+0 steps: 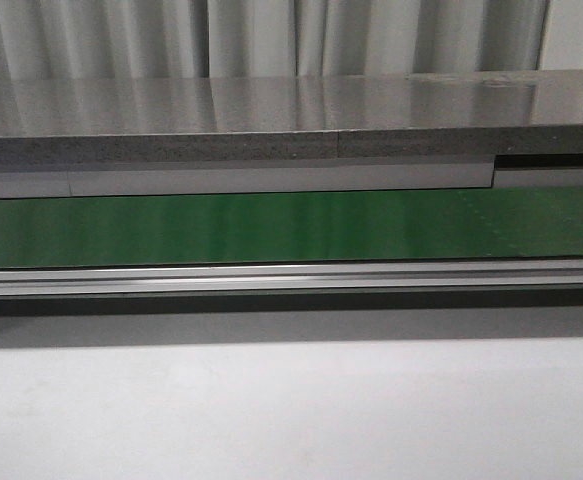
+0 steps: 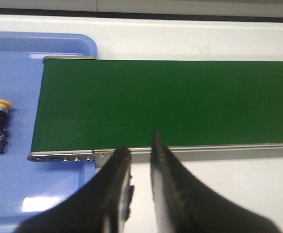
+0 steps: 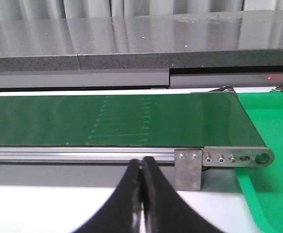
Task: Move button from left to right
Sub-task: 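Close the left gripper on the black body of the yellow button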
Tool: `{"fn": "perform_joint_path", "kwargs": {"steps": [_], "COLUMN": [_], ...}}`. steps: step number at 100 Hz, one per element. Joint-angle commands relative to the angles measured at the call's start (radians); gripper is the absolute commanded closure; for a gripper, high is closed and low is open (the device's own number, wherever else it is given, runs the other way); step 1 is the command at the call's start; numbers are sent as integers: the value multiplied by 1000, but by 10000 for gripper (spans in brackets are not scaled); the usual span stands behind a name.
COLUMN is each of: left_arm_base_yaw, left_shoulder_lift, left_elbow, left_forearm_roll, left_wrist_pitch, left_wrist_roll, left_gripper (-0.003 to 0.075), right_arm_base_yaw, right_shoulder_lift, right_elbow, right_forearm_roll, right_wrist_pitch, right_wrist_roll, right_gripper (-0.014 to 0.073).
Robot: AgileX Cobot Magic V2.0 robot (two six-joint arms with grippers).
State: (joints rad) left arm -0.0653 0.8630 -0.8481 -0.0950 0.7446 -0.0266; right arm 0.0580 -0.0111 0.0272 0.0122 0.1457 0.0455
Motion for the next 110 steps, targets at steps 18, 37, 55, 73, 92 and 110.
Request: {"fn": "perform_joint_path", "kwargs": {"steps": [18,37,55,73,92,110], "left_arm_base_yaw": [-9,-9,19,133,261,346], "left_shoulder_lift": [-4,-4,24,139,303,475], "left_elbow": [-36,-36,-53,-117,-204,-290], "left_forearm_roll": [-9,7,88,95,95,117], "left_wrist_pitch": [-57,-55,-68,-53,-53,-53], "left_wrist_roll": [-1,-1,-19,-19,-12,-5], "left_gripper": [24,62,92,92,92,92], "right_arm_base_yaw": [-6,-6,-6,-6,-6,-6], "right_shoulder_lift": [-20,-20,-20,-20,-20,-20], "right_elbow": [-15,-15,-15,-15,-15,-15], "right_forearm_roll": [-5,-5,-5,-5,-5,-5], "right_wrist_pitch": [-80,-80,-80,-80,-80,-80], "right_wrist_roll": [-4,-4,-4,-4,-4,-4], "right_gripper": [660,660,660,660,660,660]}}
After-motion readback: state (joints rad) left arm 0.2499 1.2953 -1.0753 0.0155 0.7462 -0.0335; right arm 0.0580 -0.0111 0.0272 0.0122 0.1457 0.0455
